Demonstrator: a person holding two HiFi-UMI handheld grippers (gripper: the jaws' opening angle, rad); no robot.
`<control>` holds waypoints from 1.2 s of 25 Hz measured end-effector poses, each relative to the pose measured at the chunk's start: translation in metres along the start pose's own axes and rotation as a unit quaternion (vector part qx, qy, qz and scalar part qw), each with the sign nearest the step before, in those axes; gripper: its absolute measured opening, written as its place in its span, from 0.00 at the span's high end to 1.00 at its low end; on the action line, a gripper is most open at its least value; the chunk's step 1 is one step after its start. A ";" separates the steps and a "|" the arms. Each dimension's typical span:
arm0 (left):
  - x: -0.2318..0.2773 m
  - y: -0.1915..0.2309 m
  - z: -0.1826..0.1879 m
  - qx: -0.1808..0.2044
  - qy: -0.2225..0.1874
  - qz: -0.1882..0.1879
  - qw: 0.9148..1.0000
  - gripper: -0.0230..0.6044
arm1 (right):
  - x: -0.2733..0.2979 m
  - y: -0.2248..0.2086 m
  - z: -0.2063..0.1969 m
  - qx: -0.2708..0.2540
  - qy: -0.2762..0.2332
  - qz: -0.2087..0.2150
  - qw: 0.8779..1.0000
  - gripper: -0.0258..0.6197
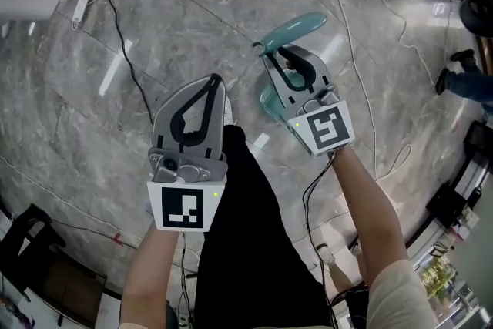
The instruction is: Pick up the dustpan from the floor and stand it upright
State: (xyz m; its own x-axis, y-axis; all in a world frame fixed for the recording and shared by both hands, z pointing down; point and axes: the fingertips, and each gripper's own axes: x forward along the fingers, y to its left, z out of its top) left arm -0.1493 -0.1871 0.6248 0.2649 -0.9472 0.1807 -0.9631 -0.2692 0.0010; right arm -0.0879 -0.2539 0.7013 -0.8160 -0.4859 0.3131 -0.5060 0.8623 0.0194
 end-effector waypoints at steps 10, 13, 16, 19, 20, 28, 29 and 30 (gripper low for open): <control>-0.020 -0.107 0.024 -0.007 0.011 -0.021 1.000 0.95 | -0.115 -0.038 -0.014 0.020 -0.008 -0.070 0.997 0.84; -0.012 -0.135 0.023 0.000 0.016 -0.026 1.000 0.95 | -0.134 -0.056 -0.027 0.031 0.020 -0.080 0.996 0.84; -0.002 -0.155 0.024 0.002 0.013 -0.014 1.000 0.95 | -0.141 -0.060 -0.022 0.017 0.001 -0.067 0.998 0.84; 0.004 -0.172 0.027 -0.020 0.010 0.018 1.000 0.95 | -0.151 -0.054 -0.025 -0.026 0.012 -0.047 0.999 0.84; 0.006 -0.179 0.030 -0.026 0.005 0.026 0.999 0.95 | -0.156 -0.053 -0.026 -0.022 0.018 -0.041 0.999 0.84; 0.010 -0.248 0.082 -0.032 -0.001 0.020 0.999 0.95 | -0.242 -0.085 -0.026 0.081 0.062 -0.090 0.991 0.84; 0.003 -0.255 0.095 -0.040 -0.003 0.025 0.999 0.95 | -0.258 -0.083 -0.019 0.096 0.071 -0.091 0.989 0.84; -0.004 -0.263 0.109 -0.050 -0.006 0.033 0.998 0.95 | -0.275 -0.081 -0.008 0.107 0.074 -0.092 0.987 0.86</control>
State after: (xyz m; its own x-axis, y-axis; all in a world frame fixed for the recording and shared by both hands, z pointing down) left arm 0.1083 -0.1318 0.5167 0.2003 -0.9645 0.1722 -0.9783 -0.1875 0.0880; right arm 0.1802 -0.1891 0.6208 -0.6630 -0.5916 0.4588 -0.7022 0.7039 -0.1071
